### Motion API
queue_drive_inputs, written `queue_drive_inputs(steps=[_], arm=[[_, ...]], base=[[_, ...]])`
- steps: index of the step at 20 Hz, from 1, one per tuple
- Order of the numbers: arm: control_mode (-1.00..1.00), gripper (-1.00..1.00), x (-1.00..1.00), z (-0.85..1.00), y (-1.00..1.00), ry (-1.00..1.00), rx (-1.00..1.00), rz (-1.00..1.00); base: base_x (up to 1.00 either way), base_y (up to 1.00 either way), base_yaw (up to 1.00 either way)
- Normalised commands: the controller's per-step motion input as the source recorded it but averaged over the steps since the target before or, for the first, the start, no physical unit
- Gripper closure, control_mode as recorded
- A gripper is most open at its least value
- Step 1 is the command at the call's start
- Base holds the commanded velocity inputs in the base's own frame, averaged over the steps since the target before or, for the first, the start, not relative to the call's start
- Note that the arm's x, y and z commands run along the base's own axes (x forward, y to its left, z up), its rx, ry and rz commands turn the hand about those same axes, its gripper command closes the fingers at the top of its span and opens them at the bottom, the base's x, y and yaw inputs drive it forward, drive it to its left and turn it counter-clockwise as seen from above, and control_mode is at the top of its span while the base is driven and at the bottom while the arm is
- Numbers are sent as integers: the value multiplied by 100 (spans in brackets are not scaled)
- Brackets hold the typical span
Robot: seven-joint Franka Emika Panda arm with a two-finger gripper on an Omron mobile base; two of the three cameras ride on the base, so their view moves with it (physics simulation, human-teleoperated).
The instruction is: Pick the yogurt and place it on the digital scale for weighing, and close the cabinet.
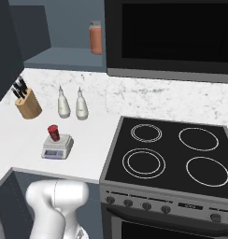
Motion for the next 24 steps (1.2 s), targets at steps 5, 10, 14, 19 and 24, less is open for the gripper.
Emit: queue_drive_inputs(steps=[5, 10, 14, 19, 24], arm=[[-100, -100, 46, 0, -100, 11, 11, -10], [-100, -100, 55, 0, -100, 4, 11, -4], [-100, -100, 62, -2, -100, 0, 8, -2], [-100, -100, 93, -15, -45, 0, 6, 0], [-100, -100, 100, -10, -13, -4, 10, 0]], base=[[0, 0, 0], [0, 0, 0], [0, 0, 0], [0, 0, 0], [0, 0, 0]])
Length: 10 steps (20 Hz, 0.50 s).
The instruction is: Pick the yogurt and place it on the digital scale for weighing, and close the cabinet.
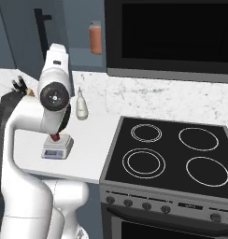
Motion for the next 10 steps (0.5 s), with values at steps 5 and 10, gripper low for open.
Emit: queue_drive_inputs(steps=[5, 10], arm=[[-100, -100, 100, -15, -22, -5, 5, 0], [-100, -100, 100, -23, -4, -4, 0, 0]], base=[[0, 0, 0], [0, 0, 0]])
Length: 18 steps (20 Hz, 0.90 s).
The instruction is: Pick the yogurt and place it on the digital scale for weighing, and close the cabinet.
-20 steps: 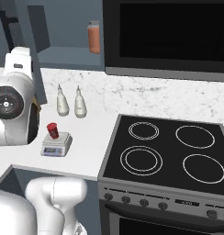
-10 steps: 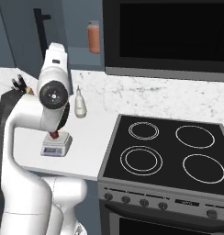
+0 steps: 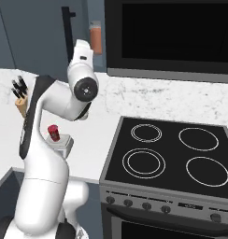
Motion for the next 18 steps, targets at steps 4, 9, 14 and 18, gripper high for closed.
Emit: queue_drive_inputs(steps=[4, 9, 14, 18], arm=[[-100, -100, 100, -17, 11, -9, -2, 0], [-100, -100, 94, -17, 24, -11, -3, 0], [-100, -100, 87, -17, 36, -17, -8, -3], [-100, -100, 100, -21, 46, -15, -8, -7]], base=[[0, 0, 0], [0, 0, 0], [0, 0, 0], [0, 0, 0]])
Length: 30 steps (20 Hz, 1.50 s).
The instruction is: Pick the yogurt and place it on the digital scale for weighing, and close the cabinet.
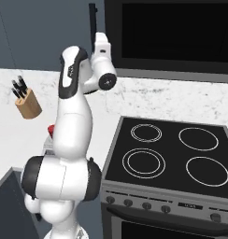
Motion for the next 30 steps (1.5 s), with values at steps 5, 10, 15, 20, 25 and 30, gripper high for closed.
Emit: queue_drive_inputs(steps=[5, 10, 15, 20, 25, 30], arm=[[-100, -100, 100, -23, 49, -13, -8, -7], [-100, -100, 83, -15, 46, -9, -10, -12], [-100, -100, -37, 4, -40, 0, 2, -20], [-100, -100, -26, 0, -75, 0, 3, -17], [-100, -100, 54, -8, -71, 0, 1, -7], [-100, -100, 98, -20, -61, -1, 1, 0]], base=[[0, 0, 0], [0, 0, 0], [0, 0, 0], [0, 0, 0], [0, 0, 0], [0, 0, 0]])
